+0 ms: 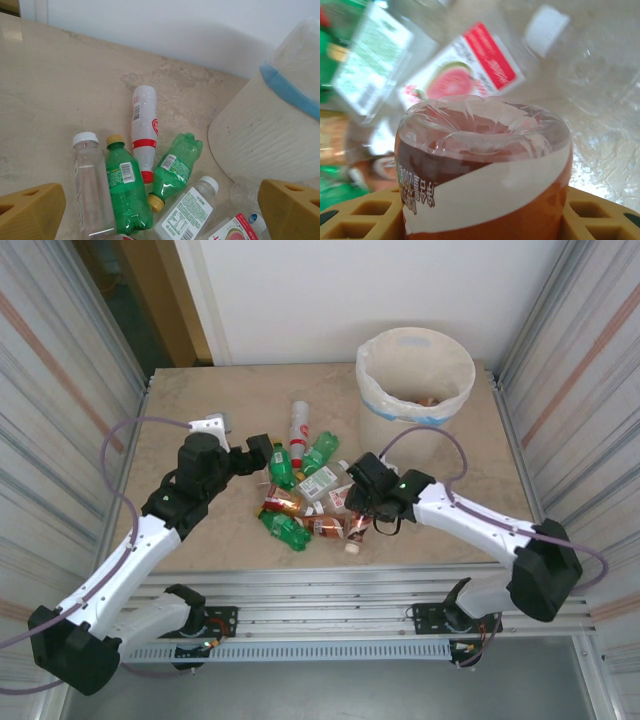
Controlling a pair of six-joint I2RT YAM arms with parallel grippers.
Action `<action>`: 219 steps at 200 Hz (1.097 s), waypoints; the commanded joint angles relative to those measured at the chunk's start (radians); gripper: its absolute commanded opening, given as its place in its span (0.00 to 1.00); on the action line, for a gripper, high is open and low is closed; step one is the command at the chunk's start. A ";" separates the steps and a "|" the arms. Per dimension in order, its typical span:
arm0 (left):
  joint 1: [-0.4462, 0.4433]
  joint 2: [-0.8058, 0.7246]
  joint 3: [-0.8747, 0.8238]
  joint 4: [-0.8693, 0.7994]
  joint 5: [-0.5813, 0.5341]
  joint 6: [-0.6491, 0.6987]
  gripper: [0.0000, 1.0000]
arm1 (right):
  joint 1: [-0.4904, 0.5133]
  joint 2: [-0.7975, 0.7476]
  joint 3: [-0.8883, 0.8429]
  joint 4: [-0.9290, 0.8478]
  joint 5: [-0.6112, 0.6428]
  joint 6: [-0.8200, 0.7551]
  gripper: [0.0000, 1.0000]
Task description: Put the plastic bottles in the bin
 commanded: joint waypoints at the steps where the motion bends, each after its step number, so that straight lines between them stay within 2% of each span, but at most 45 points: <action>1: 0.009 -0.022 -0.003 -0.006 -0.019 -0.002 0.99 | 0.007 -0.071 0.088 -0.069 0.039 -0.145 0.31; 34: 0.010 -0.024 -0.008 -0.004 -0.020 -0.003 0.99 | -0.007 -0.111 0.244 -0.070 -0.003 -0.330 0.30; 58: 0.011 -0.026 -0.008 -0.006 -0.023 -0.003 0.99 | -0.055 -0.105 0.390 -0.082 -0.054 -0.468 0.30; 106: 0.010 -0.039 -0.012 -0.009 -0.022 -0.011 0.99 | -0.266 -0.017 0.681 -0.111 -0.266 -0.656 0.29; 145: 0.010 -0.044 -0.011 -0.015 -0.020 -0.014 0.99 | -0.399 0.104 0.894 -0.151 -0.267 -0.771 0.29; 166: 0.010 -0.045 -0.010 -0.018 -0.018 -0.017 0.99 | -0.488 0.162 0.964 -0.147 -0.306 -0.797 0.29; 219: 0.010 -0.050 -0.003 -0.026 -0.019 -0.015 0.99 | -0.645 0.336 1.128 -0.152 -0.295 -0.864 0.29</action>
